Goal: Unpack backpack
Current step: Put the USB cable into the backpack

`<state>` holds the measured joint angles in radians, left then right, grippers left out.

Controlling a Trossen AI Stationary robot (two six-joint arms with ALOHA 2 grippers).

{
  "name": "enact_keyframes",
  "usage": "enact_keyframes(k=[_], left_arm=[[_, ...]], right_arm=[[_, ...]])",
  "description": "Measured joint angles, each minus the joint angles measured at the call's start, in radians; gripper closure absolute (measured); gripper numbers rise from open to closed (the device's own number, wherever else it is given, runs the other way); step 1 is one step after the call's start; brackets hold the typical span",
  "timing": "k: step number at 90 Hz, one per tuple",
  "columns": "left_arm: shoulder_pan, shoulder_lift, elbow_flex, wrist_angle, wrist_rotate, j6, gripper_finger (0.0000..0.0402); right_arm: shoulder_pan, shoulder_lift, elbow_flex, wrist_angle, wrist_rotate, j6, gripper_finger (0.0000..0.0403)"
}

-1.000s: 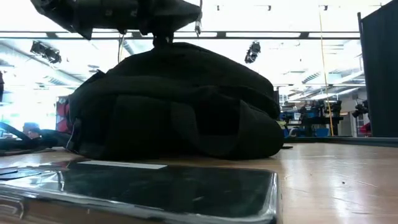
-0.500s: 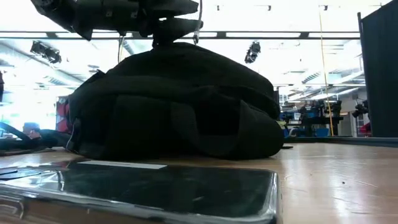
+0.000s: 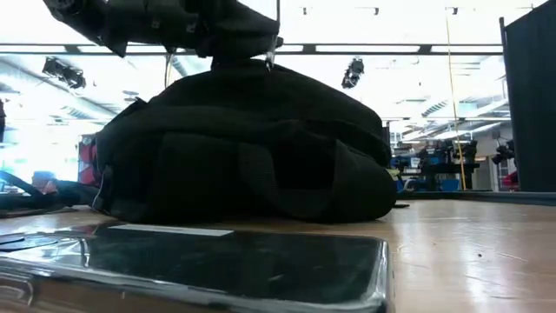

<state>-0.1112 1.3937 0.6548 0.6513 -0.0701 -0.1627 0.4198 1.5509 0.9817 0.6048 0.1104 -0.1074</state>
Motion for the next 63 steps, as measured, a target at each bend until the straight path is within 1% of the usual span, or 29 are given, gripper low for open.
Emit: enact_keyframes(k=[5, 9, 24, 42, 49, 56, 63], left_arm=[[0.003, 0.000, 0.000, 0.010, -0.001, 0.005, 0.0373], [0.006, 0.000, 0.000, 0.020, 0.000, 0.005, 0.0389], [0.011, 0.000, 0.000, 0.026, 0.007, 0.006, 0.0399], [0.011, 0.000, 0.000, 0.041, 0.023, 0.028, 0.0401], [0.011, 0.000, 0.000, 0.078, 0.065, 0.028, 0.0401], [0.011, 0.000, 0.000, 0.132, 0.116, 0.026, 0.0401], [0.002, -0.004, 0.001, 0.161, 0.135, 0.022, 0.0401]], right_arm=[[0.000, 0.000, 0.000, 0.000, 0.000, 0.000, 0.0403], [0.000, 0.000, 0.000, 0.000, 0.000, 0.000, 0.0403], [0.000, 0.000, 0.000, -0.005, 0.000, 0.000, 0.0403], [0.000, 0.000, 0.000, -0.028, 0.000, 0.000, 0.0403], [0.000, 0.000, 0.000, -0.048, 0.003, 0.000, 0.0403], [0.001, 0.000, 0.000, -0.073, 0.053, 0.012, 0.0403], [0.001, 0.000, 0.000, -0.113, 0.127, 0.044, 0.0403]])
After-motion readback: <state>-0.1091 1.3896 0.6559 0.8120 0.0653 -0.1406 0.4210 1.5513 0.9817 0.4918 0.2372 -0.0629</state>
